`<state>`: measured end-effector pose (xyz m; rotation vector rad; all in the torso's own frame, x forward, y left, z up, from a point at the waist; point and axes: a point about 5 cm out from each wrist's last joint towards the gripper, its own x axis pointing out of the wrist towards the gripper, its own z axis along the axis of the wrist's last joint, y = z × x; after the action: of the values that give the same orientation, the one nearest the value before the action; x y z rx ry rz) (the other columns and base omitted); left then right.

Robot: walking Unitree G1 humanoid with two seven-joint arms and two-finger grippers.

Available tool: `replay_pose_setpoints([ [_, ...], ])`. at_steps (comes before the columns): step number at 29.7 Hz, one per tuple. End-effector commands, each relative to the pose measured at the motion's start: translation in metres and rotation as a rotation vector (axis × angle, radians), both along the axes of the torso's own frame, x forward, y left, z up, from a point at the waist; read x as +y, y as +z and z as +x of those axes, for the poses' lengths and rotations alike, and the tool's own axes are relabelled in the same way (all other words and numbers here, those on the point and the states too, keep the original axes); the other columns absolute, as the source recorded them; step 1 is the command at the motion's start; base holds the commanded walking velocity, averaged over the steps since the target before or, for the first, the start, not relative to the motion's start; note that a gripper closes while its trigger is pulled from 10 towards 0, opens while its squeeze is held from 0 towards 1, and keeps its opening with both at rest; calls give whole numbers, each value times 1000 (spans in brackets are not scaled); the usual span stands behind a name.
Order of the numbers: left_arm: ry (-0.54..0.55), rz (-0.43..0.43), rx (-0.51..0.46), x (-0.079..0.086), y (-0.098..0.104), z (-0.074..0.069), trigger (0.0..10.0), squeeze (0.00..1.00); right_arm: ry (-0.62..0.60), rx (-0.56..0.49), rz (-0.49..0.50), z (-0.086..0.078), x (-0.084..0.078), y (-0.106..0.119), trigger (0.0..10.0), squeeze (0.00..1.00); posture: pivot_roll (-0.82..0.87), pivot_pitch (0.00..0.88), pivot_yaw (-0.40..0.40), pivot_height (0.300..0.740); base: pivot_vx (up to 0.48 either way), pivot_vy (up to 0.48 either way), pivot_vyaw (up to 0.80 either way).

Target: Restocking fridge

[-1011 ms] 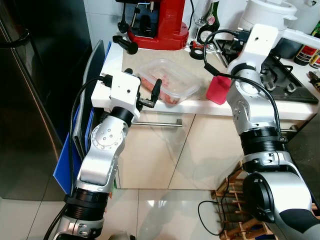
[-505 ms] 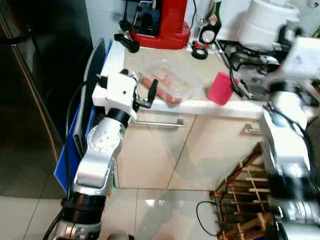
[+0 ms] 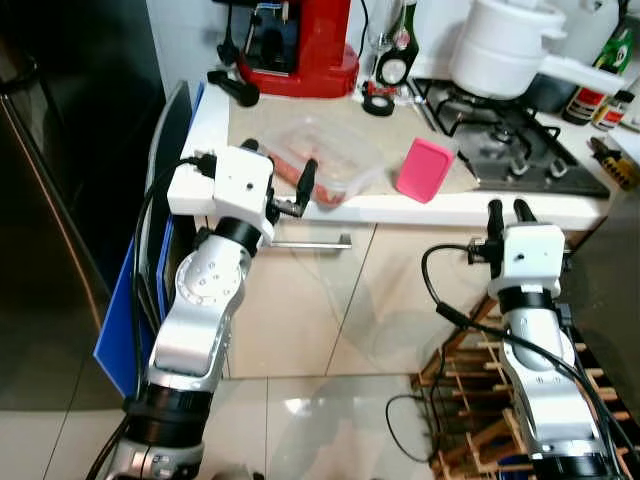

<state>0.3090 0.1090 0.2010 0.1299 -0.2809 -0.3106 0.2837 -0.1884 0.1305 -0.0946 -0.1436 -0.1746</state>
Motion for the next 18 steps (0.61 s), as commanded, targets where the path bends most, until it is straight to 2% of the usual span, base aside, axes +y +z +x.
replay_pose_setpoints([
  [1,-34,10,28,-7,-6,-1,10000,0,-8,57,89,2,-6,-7,10000,1000,79,0,-71,740,0,0,0],
  [3,-50,32,62,-7,-19,-8,10000,0,4,48,96,3,-3,-6,10000,1000,77,0,-70,740,0,0,0],
  [7,-54,33,210,0,-57,-21,10000,0,69,31,101,2,5,-5,10000,1000,89,0,-72,740,0,0,0],
  [10,-74,73,226,-2,-66,-25,10000,0,102,29,98,-1,8,-6,10000,1000,93,0,-73,740,0,0,0],
  [12,-44,80,240,5,-74,-26,10000,0,140,4,89,-5,12,-6,10000,1000,91,0,-71,740,0,0,0],
  [16,-28,86,228,9,-75,-26,10000,0,162,-13,102,-6,13,-5,10000,1000,85,0,-69,740,0,0,0],
  [18,-38,66,203,7,-69,-26,10000,0,178,-24,95,-4,16,-2,10000,1000,82,0,-67,740,0,0,0],
])
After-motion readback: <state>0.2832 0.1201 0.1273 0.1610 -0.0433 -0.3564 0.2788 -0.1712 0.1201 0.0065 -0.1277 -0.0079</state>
